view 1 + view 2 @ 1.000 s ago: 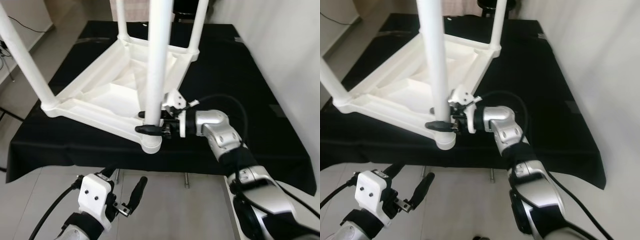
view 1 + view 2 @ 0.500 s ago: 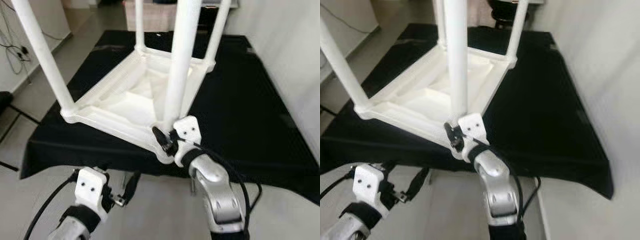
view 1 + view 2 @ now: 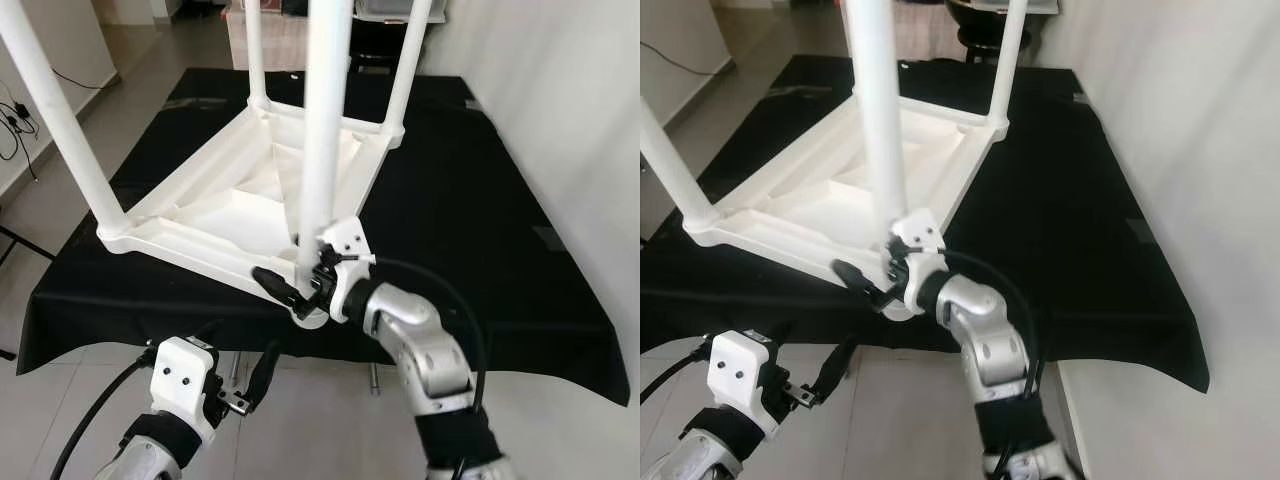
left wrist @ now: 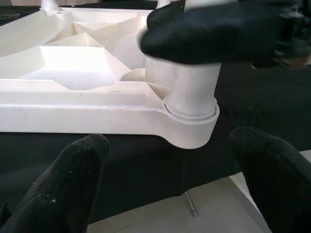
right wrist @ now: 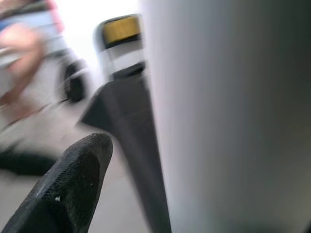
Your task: Building children table
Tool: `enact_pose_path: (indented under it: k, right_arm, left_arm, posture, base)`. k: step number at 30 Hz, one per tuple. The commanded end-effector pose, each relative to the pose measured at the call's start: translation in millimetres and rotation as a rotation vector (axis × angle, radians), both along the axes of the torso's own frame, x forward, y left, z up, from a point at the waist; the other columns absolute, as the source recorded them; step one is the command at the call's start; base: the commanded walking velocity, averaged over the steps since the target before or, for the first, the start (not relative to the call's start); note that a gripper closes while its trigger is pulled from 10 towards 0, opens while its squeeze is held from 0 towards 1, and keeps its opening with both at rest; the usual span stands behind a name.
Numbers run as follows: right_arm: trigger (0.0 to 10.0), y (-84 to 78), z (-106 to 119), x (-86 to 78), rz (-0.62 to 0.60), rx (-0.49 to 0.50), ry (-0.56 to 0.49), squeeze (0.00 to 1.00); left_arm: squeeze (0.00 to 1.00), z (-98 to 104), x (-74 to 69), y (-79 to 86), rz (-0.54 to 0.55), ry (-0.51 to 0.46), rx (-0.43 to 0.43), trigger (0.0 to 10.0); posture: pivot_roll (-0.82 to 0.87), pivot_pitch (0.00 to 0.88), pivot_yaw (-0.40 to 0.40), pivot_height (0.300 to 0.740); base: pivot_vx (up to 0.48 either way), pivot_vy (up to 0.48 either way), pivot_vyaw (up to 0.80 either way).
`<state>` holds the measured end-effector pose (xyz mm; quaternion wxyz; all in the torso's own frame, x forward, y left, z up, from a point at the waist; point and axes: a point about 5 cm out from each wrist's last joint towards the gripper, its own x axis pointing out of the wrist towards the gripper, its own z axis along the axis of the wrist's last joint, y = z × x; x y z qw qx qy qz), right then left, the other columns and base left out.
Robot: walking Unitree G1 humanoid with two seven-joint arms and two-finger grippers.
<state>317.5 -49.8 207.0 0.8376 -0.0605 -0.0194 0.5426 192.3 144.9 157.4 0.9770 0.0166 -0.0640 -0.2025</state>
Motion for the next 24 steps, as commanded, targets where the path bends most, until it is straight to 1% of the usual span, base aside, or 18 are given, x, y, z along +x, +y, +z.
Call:
enact_pose_path:
  k: [1,4,5,6,7,8,9,10,12,15,17,19,21,22,23,24]
  right_arm:
    - [10.0,11.5,-14,-6.6,0.234,-0.055,0.023,0.00]
    - [10.0,12.7,-6,8.5,0.254,-0.058,0.033,0.00]
    - [10.0,12.7,-6,8.5,0.254,-0.058,0.033,0.00]
    - [10.0,12.9,-3,13.0,0.258,-0.056,0.036,0.00]
    - [4.7,13.3,0,16.7,0.266,-0.052,0.039,0.00]
    - [4.7,13.3,0,16.7,0.266,-0.052,0.039,0.00]
    - [0.0,13.0,4,19.7,0.282,-0.049,0.037,0.00]
    - [0.0,13.0,4,19.7,0.282,-0.049,0.037,0.00]
    - [0.0,10.4,9,23.1,0.326,-0.054,0.032,0.00]
    - [0.0,7.0,10,26.7,0.315,-0.059,0.027,0.00]
    - [0.0,2.7,8,30.3,0.277,-0.059,0.013,0.00]
    - [0.0,1.5,8,31.3,0.267,-0.060,0.010,0.00]
    - [0.0,-6.7,3,35.3,0.148,-0.062,0.005,0.00]
    - [0.0,-6.7,3,35.3,0.148,-0.062,0.005,0.00]
    - [0.0,-17.3,-8,36.5,-0.072,-0.053,0.026,0.00]
    - [0.0,-17.3,-8,36.5,-0.072,-0.053,0.026,0.00]
  left_arm:
    - [0.00,-3,-3.6,-2.5,0.000,0.010,0.008,10.0]
    - [0.00,-2,-6.7,-4.1,0.000,0.011,0.006,10.0]
    - [0.00,-2,-6.7,-4.1,0.000,0.011,0.006,10.0]
    - [0.00,-2,-7.7,-4.5,0.000,0.013,0.006,10.0]
    - [0.00,-2,-9.0,-4.8,-0.001,0.014,0.006,10.0]
    - [0.00,-2,-9.0,-4.8,-0.001,0.014,0.006,10.0]
    - [0.00,-2,-10.5,-5.2,-0.001,0.016,0.005,10.0]
    - [0.00,-2,-10.5,-5.2,-0.001,0.016,0.005,10.0]
    - [0.00,-2,-13.3,-5.5,-0.002,0.022,0.002,10.0]
    - [0.00,-1,-14.4,-5.7,-0.004,0.024,0.002,10.0]
    - [0.00,-1,-15.0,-5.7,-0.004,0.025,0.002,10.0]
    - [0.00,-1,-15.1,-5.7,-0.004,0.025,0.002,10.0]
    - [0.00,-1,-14.9,-5.7,-0.003,0.025,0.002,10.0]
    - [0.00,-1,-14.9,-5.7,-0.003,0.025,0.002,10.0]
    - [0.00,-1,-14.3,-4.9,-0.001,0.025,0.003,10.0]
    - [0.00,-1,-14.3,-4.9,-0.001,0.025,0.003,10.0]
  posture:
    - [0.04,0.181,-0.072,0.740]
    - [0.05,0.190,-0.076,0.740]
    - [0.05,0.190,-0.076,0.740]
    - [0.05,0.193,-0.075,0.740]
    - [0.06,0.198,-0.076,0.740]
    - [0.06,0.198,-0.076,0.740]
    - [0.06,0.203,-0.076,0.740]
    - [0.06,0.203,-0.076,0.740]
    - [0.06,0.207,-0.076,0.740]
    - [0.06,0.209,-0.076,0.740]
    - [0.06,0.216,-0.077,0.740]
    - [0.05,0.217,-0.076,0.740]
    - [0.05,0.220,-0.081,0.740]
    - [0.05,0.220,-0.081,0.740]
    - [0.04,0.221,-0.080,0.740]
    - [0.04,0.221,-0.080,0.740]
  base:
    - [0.000,0.000,0.00]
    - [0.000,0.000,0.00]
    - [0.000,0.000,0.00]
    - [0.000,0.000,0.00]
    - [0.000,0.000,0.00]
    - [0.000,0.000,0.00]
    - [0.000,0.000,0.00]
    - [0.000,0.000,0.00]
    - [0.000,0.000,0.00]
    - [0.000,0.000,0.00]
    - [0.000,0.000,0.00]
    - [0.000,0.000,0.00]
    - [0.000,0.000,0.00]
    - [0.000,0.000,0.00]
    - [0.000,0.000,0.00]
    - [0.000,0.000,0.00]
